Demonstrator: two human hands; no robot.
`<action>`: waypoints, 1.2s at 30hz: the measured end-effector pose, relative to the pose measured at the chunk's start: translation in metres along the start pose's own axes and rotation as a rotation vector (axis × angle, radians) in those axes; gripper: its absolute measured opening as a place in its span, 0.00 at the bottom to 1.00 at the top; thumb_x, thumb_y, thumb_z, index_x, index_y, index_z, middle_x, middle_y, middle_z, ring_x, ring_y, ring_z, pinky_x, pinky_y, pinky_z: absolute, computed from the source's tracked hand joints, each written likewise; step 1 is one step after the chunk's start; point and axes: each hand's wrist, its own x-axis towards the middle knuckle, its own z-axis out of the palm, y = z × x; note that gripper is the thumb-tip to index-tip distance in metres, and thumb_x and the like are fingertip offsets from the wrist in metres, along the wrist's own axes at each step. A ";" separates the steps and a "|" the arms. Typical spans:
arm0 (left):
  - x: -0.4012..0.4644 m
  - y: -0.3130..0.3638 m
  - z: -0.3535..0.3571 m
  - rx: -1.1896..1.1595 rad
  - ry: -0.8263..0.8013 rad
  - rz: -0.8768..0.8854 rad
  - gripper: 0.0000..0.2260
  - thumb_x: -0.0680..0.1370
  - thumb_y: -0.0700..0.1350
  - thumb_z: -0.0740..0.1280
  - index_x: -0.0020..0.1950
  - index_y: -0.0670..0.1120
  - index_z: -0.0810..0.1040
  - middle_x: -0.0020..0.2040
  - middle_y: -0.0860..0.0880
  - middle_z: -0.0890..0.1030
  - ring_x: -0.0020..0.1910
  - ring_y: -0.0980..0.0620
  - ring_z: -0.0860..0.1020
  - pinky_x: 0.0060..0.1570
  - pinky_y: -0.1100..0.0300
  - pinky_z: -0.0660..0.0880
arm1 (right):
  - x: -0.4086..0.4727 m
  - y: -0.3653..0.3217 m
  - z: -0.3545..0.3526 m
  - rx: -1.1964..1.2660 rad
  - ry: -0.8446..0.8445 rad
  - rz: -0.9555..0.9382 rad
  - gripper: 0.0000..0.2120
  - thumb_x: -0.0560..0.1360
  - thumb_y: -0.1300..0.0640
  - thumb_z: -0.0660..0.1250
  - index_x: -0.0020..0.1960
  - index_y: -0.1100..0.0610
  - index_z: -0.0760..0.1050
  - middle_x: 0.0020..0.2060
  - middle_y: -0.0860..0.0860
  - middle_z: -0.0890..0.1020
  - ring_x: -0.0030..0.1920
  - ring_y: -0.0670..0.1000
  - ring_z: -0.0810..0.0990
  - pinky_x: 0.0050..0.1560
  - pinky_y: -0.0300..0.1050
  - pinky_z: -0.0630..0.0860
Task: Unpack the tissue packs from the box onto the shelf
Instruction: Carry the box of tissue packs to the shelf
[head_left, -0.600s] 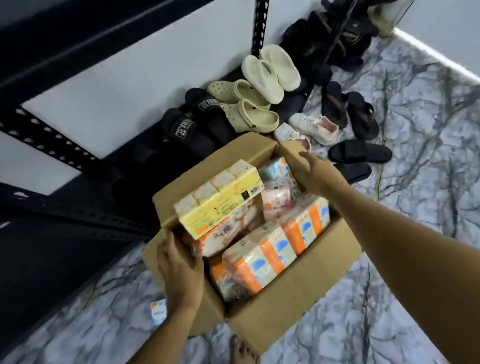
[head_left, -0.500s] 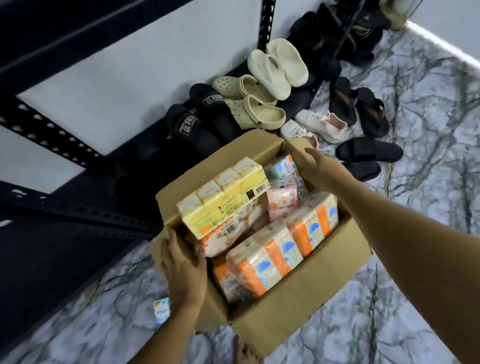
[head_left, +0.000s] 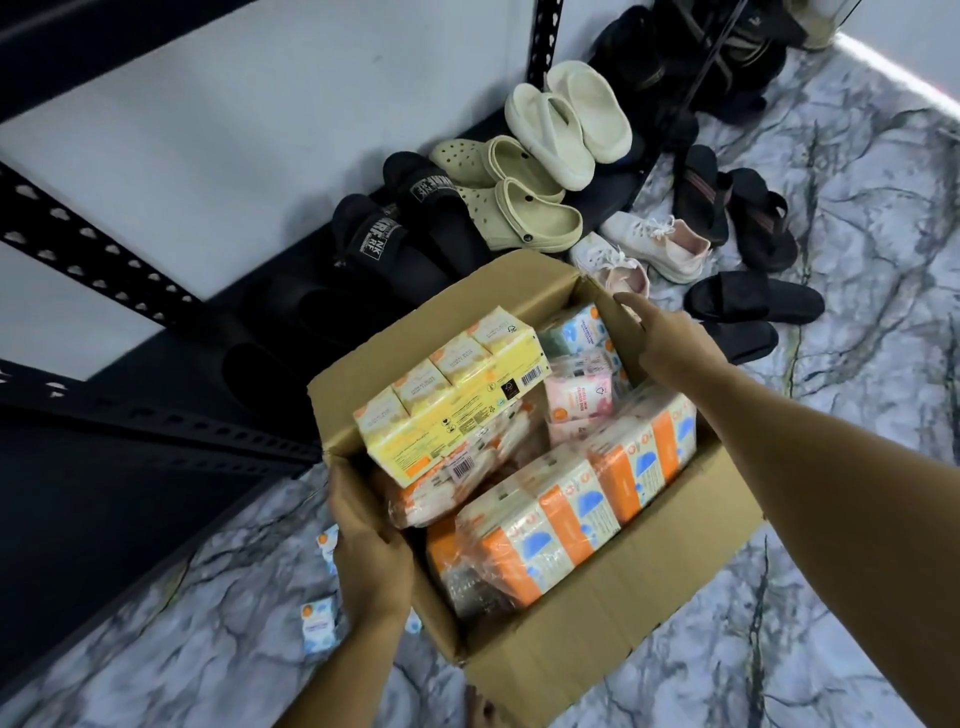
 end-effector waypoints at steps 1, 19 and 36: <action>0.000 0.000 -0.002 0.002 -0.010 -0.002 0.39 0.78 0.33 0.62 0.79 0.59 0.46 0.30 0.44 0.76 0.24 0.45 0.74 0.22 0.58 0.63 | -0.003 0.001 -0.001 0.019 0.005 -0.006 0.30 0.76 0.66 0.56 0.76 0.46 0.61 0.56 0.62 0.80 0.52 0.65 0.79 0.43 0.49 0.69; -0.055 -0.009 -0.100 0.158 -0.143 0.150 0.45 0.75 0.34 0.64 0.78 0.64 0.41 0.30 0.44 0.77 0.22 0.45 0.75 0.19 0.58 0.64 | -0.152 0.025 -0.028 0.136 0.014 -0.006 0.36 0.75 0.65 0.59 0.76 0.37 0.58 0.57 0.54 0.84 0.52 0.61 0.81 0.40 0.51 0.78; -0.099 -0.131 -0.246 0.072 -0.146 0.076 0.41 0.77 0.38 0.65 0.79 0.62 0.44 0.51 0.42 0.83 0.37 0.47 0.80 0.33 0.56 0.72 | -0.280 -0.087 0.027 0.049 -0.107 -0.097 0.30 0.79 0.60 0.59 0.75 0.37 0.61 0.55 0.56 0.84 0.53 0.62 0.82 0.34 0.48 0.74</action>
